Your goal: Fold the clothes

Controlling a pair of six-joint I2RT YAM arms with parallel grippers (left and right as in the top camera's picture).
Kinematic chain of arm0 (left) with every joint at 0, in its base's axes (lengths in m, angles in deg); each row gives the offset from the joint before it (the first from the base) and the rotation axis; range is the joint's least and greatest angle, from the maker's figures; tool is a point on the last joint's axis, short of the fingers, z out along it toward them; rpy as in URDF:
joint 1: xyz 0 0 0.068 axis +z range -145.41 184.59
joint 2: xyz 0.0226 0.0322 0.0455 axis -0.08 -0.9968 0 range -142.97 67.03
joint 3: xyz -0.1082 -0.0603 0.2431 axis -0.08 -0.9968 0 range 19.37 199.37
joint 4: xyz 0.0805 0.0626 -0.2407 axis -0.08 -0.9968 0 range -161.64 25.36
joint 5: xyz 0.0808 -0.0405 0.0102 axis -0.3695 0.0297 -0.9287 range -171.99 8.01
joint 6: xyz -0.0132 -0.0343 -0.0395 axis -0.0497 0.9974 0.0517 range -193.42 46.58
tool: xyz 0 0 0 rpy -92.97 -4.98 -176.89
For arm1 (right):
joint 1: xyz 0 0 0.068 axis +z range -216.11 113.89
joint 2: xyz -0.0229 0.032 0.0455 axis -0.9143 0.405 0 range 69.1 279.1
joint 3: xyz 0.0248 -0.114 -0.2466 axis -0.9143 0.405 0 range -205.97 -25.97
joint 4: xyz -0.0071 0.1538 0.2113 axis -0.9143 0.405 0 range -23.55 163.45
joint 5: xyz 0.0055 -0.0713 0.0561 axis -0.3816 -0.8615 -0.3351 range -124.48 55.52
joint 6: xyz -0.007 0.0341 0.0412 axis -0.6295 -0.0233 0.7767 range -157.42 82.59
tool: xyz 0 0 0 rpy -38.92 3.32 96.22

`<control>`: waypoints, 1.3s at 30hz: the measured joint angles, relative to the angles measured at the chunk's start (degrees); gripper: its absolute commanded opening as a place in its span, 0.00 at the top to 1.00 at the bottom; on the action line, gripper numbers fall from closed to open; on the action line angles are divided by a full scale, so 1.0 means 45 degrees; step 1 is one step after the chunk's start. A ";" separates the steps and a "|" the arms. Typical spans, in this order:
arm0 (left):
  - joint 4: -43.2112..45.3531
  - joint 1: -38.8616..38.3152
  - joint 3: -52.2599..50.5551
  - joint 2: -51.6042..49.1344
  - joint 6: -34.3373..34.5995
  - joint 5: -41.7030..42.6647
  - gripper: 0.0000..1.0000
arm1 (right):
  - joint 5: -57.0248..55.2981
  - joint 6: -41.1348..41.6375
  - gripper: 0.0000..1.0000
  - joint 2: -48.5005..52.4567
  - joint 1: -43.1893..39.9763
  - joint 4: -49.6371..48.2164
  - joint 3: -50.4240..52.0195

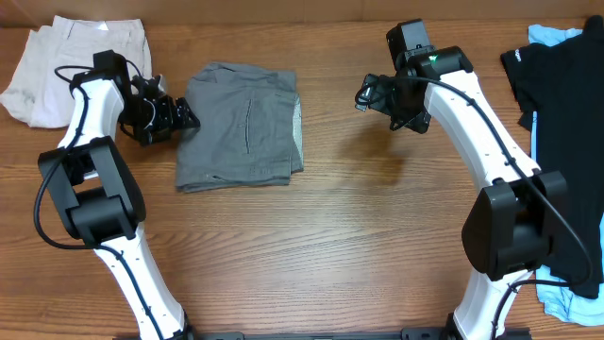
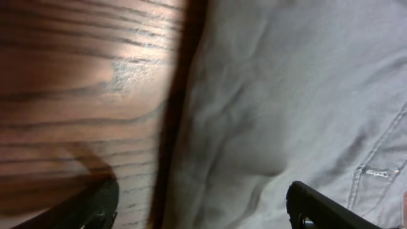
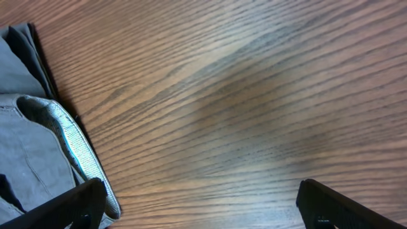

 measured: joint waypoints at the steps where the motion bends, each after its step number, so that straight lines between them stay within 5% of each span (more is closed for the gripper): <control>1: 0.0015 0.0000 0.0005 -0.0034 0.0000 0.0121 0.13 | -0.0005 -0.0005 0.00 0.0000 0.0000 -0.0015 0.0000; 7: 0.0238 -0.0029 0.0121 -0.0282 -0.0146 0.0918 0.27 | -0.0029 0.0000 0.00 0.0000 0.0000 -0.0010 0.0000; 9: 0.0325 -0.0107 0.0204 -0.0423 -0.0223 0.1219 0.39 | -0.0063 -0.0005 0.00 0.0000 0.0000 -0.0010 0.0000; 14: 0.0690 -0.0437 0.0262 -0.0840 -0.0253 0.1545 0.96 | -0.0087 -0.0005 0.00 0.0000 0.0000 -0.0005 0.0000; 26: -0.0121 -0.0690 0.1579 -0.1525 -0.0262 0.1583 0.96 | -0.0092 0.0000 0.00 0.0000 0.0000 -0.0015 0.0000; 39: -0.2579 -0.0821 0.7043 -0.1817 -0.0233 -0.1870 0.96 | -0.0092 -0.0034 0.00 0.0000 0.0000 0.0015 0.0000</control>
